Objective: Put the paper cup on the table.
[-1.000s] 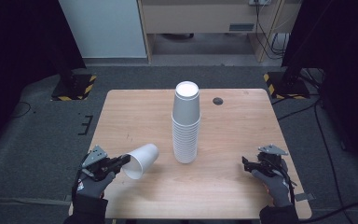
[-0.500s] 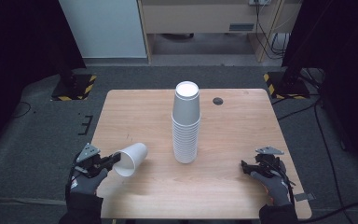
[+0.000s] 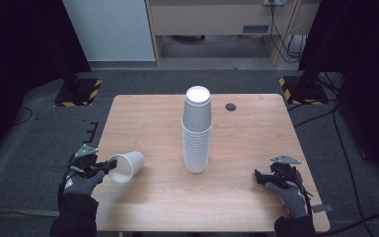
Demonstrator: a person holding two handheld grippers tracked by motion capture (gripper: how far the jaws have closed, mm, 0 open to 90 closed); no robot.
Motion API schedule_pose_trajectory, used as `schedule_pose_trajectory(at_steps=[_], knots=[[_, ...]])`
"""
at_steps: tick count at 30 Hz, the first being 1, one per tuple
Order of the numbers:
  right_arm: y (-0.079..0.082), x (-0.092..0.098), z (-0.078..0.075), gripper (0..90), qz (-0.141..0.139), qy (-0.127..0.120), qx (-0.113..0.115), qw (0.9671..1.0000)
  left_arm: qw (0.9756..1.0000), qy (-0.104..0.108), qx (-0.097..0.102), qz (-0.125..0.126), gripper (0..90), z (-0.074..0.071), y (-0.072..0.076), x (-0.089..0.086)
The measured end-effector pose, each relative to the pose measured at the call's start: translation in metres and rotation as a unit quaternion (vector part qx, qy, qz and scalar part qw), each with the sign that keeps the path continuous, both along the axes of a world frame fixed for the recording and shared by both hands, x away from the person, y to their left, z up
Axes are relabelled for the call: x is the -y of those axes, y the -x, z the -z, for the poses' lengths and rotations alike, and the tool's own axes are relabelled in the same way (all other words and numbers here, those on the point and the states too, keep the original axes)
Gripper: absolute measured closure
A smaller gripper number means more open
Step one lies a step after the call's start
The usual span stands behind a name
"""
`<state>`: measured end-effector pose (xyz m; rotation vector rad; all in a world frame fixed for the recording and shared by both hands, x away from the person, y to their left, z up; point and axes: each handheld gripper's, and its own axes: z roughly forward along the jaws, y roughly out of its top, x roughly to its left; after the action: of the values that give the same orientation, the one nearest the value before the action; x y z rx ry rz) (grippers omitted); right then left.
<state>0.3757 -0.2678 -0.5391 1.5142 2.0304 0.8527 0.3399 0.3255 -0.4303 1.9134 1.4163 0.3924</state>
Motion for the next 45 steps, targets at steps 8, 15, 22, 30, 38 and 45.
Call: schedule_pose_trajectory(at_steps=[8, 15, 22, 30, 38, 45], knots=[[0.000, 0.000, 0.000, 5.1, 0.000, 0.000, -0.001, 1.0000, 0.9979, -0.032, -0.056, -0.007, 85.6, -0.009, -0.010, -0.006], [0.000, -0.001, 0.000, 5.0, 0.001, -0.001, -0.001, 1.0000, 0.9907, -0.072, -0.115, -0.014, 85.6, -0.016, -0.021, -0.006], [0.000, -0.001, 0.000, 4.9, 0.001, -0.001, -0.002, 1.0000, 0.9825, -0.101, -0.156, -0.011, 85.6, -0.021, -0.030, -0.001], [0.000, -0.001, 0.000, 4.8, 0.000, -0.001, -0.001, 1.0000, 0.9697, -0.118, -0.214, -0.008, 85.6, -0.022, -0.036, 0.003], [0.000, -0.001, 0.000, 4.8, 0.000, -0.001, -0.001, 1.0000, 0.9554, -0.128, -0.266, -0.015, 85.7, -0.025, -0.040, 0.005], [0.000, -0.001, 0.000, 4.8, 0.001, -0.001, -0.001, 1.0000, 0.9519, -0.117, -0.282, -0.021, 85.5, -0.020, -0.041, 0.003]])
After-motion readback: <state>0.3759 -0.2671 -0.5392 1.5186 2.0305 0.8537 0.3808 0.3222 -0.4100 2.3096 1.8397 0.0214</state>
